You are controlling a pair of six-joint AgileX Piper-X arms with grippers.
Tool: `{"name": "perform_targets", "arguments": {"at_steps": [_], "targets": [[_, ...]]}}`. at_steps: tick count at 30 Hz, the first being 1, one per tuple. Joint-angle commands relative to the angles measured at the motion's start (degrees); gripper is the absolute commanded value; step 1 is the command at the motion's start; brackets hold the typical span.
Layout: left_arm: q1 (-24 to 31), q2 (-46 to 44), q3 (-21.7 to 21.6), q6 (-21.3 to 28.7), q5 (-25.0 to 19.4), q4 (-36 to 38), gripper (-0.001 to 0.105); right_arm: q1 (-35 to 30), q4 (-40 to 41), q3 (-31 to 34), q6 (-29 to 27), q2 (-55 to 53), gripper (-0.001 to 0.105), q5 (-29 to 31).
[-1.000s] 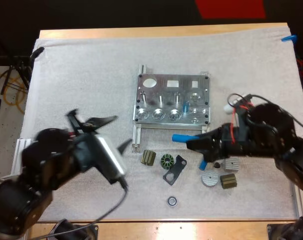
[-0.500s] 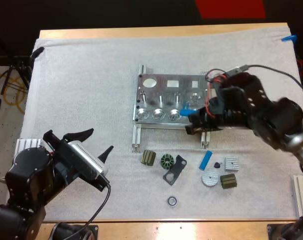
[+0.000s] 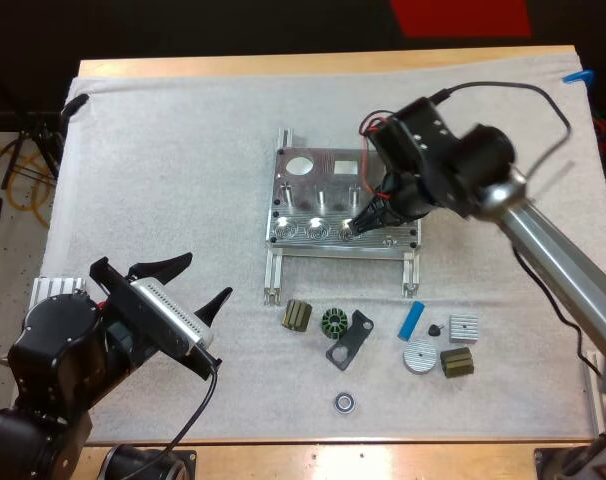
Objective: Load cells from left to right
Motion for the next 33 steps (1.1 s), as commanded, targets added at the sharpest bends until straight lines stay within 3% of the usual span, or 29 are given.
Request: {"name": "perform_targets", "arguments": {"at_steps": [1,5,33], "targets": [[0.2,-0.4,0.0,-0.9,0.6,-0.6,0.056,-0.2,3.5,-1.8,-2.2,1.8,0.0,2.4],[0.2,-0.4,0.0,-1.1,0.8,-0.6,0.056,-0.2,4.4,-2.9,-3.4,5.7,0.0,6.5],[0.2,-0.4,0.0,-1.1,0.8,-0.6,0.056,-0.2,3.6,-2.9,-4.9,10.9,0.0,7.0]]}}
